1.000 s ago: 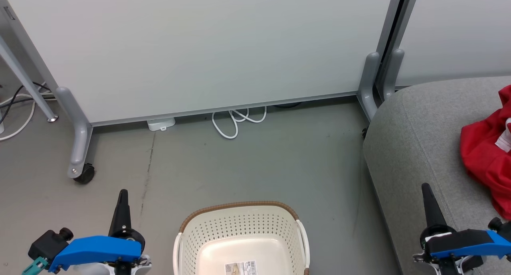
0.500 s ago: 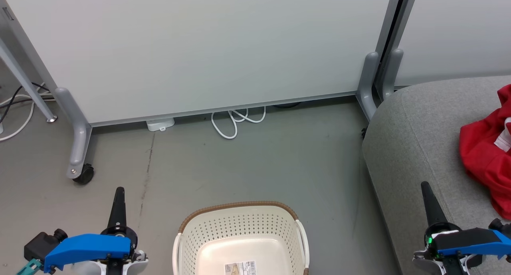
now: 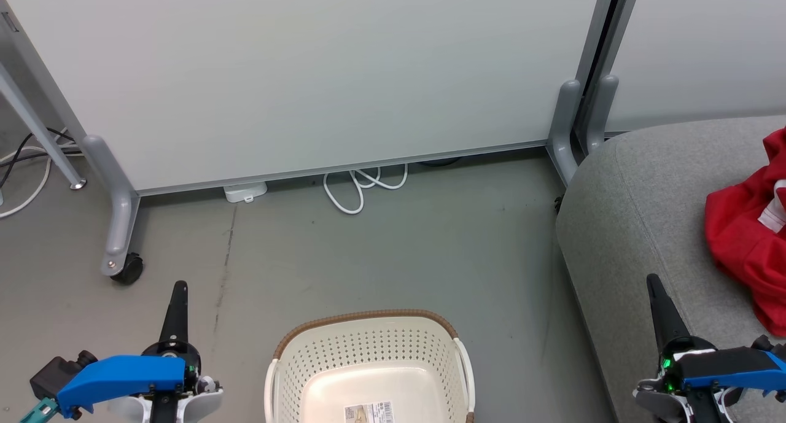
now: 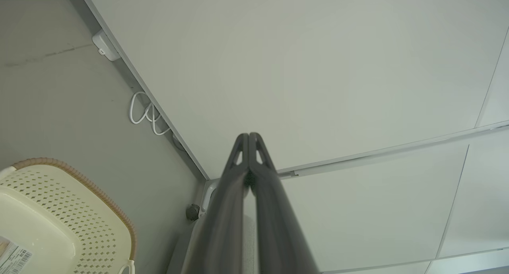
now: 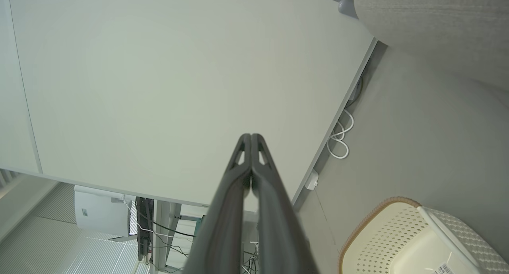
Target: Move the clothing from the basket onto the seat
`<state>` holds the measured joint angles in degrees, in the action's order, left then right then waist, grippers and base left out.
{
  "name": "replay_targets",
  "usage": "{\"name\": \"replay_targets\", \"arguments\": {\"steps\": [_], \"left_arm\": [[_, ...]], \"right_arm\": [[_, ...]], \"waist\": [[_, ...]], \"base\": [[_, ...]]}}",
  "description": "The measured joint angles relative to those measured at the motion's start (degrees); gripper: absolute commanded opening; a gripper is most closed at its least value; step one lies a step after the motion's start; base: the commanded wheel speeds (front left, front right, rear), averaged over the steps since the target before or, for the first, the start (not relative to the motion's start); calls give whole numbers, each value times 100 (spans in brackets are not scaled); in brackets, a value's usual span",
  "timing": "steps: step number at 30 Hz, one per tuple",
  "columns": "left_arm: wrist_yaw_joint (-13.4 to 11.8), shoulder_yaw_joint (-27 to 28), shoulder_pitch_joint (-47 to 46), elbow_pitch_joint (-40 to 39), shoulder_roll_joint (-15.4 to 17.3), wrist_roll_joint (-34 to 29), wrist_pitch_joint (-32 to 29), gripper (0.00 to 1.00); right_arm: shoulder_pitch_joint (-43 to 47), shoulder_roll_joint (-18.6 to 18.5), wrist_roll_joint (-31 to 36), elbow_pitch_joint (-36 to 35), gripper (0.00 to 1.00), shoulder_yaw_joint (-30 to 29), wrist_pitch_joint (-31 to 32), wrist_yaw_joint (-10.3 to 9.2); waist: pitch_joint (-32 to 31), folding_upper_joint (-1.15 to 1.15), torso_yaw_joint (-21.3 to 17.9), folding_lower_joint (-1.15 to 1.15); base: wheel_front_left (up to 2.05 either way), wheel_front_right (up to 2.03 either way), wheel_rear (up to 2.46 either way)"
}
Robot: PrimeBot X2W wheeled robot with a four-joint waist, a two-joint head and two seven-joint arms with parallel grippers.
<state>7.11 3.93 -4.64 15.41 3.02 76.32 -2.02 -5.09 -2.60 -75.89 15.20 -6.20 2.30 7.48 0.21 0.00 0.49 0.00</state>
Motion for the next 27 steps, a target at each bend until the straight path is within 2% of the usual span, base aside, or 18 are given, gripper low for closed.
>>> {"name": "replay_targets", "arguments": {"steps": [27], "left_arm": [[1, 164, -92, -93, -1, 1169, -321, 0]], "right_arm": [[-59, -7, -1192, -81, 0, -22, 320, 0]], "waist": [[-3, 0, -35, 0]], "base": [[0, 0, 0]]}}
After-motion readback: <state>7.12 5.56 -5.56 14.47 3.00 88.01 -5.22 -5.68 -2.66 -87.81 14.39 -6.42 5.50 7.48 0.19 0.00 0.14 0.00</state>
